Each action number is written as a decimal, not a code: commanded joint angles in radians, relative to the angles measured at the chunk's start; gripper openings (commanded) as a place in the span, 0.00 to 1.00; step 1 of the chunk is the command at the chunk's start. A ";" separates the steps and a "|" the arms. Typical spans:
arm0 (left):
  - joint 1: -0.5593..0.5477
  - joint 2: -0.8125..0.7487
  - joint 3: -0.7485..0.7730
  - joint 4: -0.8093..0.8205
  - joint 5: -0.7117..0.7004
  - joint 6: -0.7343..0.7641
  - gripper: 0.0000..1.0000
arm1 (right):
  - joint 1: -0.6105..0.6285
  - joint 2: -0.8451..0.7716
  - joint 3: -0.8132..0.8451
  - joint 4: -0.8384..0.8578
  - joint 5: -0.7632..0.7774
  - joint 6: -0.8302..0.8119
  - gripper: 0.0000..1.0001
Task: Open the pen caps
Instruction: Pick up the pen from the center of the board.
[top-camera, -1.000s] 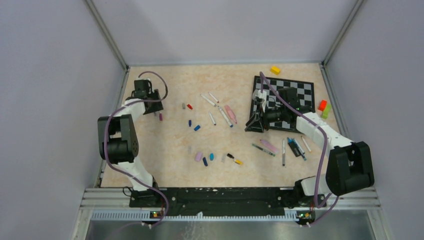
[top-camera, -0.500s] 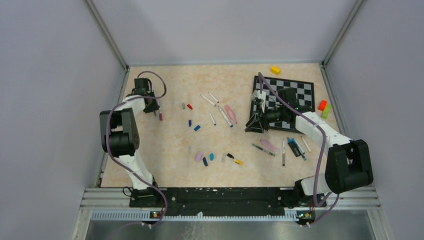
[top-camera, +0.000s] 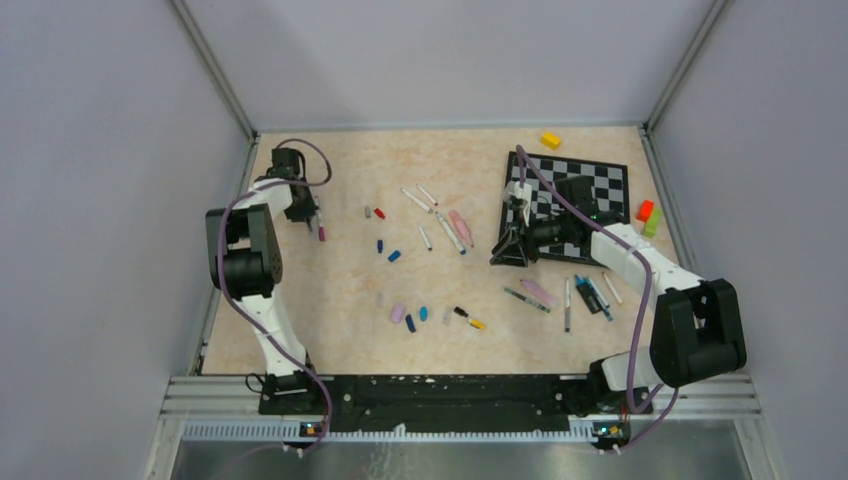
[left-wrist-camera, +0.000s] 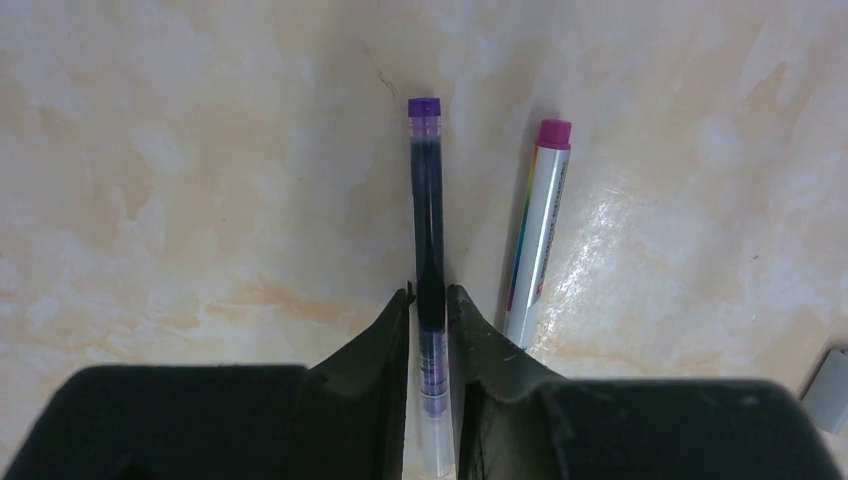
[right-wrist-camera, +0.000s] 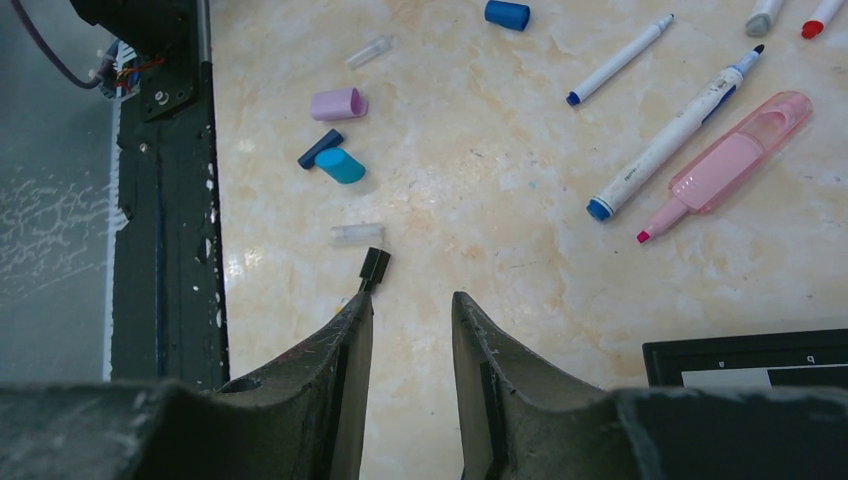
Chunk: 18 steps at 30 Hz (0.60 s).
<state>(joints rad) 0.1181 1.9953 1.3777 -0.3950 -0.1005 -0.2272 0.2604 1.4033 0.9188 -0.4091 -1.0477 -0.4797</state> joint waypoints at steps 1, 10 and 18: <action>0.007 0.028 0.015 -0.064 -0.021 -0.019 0.23 | -0.007 0.008 0.049 0.006 -0.011 -0.028 0.34; 0.006 0.019 0.015 -0.071 -0.013 -0.007 0.04 | -0.006 0.005 0.054 -0.001 -0.011 -0.034 0.33; 0.006 -0.183 -0.047 -0.028 -0.062 -0.008 0.00 | -0.006 -0.006 0.051 -0.021 -0.031 -0.074 0.32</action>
<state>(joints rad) 0.1184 1.9770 1.3705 -0.4252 -0.1402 -0.2340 0.2604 1.4033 0.9195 -0.4198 -1.0481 -0.4984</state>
